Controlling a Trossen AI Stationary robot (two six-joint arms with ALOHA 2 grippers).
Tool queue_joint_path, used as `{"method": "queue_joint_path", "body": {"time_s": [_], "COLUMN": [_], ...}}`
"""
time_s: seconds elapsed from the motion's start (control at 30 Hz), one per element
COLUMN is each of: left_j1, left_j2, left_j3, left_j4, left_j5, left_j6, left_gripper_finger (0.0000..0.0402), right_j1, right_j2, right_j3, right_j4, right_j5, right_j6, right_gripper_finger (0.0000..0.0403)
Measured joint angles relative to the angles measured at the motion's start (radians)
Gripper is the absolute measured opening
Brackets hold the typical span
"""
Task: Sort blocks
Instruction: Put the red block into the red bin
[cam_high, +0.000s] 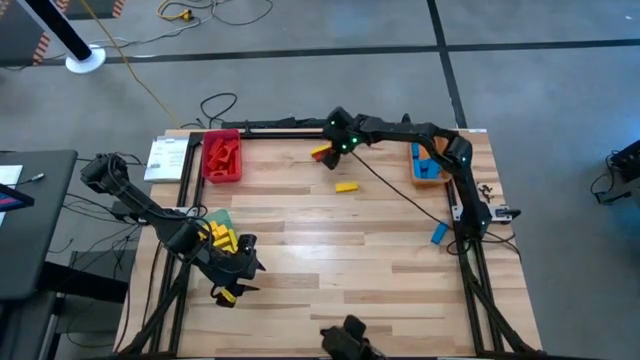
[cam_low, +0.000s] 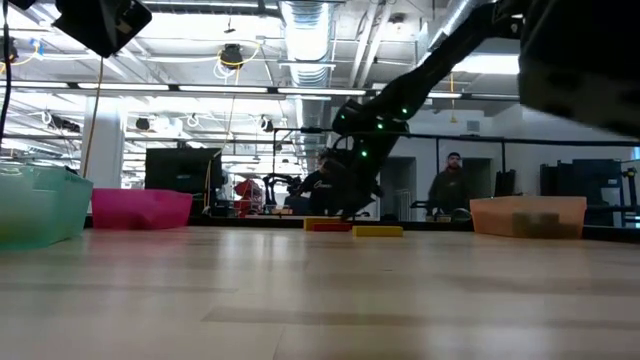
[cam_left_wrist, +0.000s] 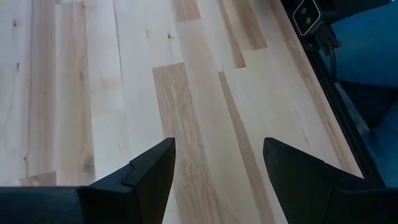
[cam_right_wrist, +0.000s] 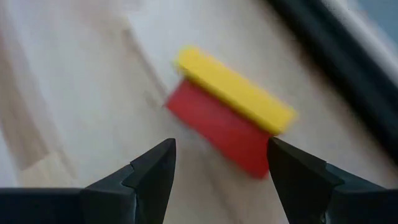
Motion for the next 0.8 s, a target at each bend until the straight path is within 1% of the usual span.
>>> {"method": "queue_joint_path", "body": {"time_s": [0.07, 0.43, 0.6, 0.8], "left_j1": [0.0, 0.0, 0.0, 0.0], "left_j2": [0.0, 0.0, 0.0, 0.0], "left_j3": [0.0, 0.0, 0.0, 0.0], "left_j4": [0.001, 0.001, 0.005, 0.005], "left_j5": [-0.006, -0.022, -0.022, -0.022], "left_j6": [0.004, 0.013, 0.005, -0.005], "left_gripper_finger": [0.0238, 0.0238, 0.0238, 0.0238], "right_j1": [-0.008, 0.002, 0.026, 0.089], "right_j2": [0.01, 0.011, 0.005, -0.004], "right_j3": [0.003, 0.002, 0.005, 0.007], "right_j4": [0.032, 0.001, -0.092, -0.247], "right_j5": [-0.008, -0.035, -0.037, -0.038], "right_j6": [0.007, 0.026, 0.034, 0.036], "right_gripper_finger": [0.0269, 0.0269, 0.0269, 0.0269]}}
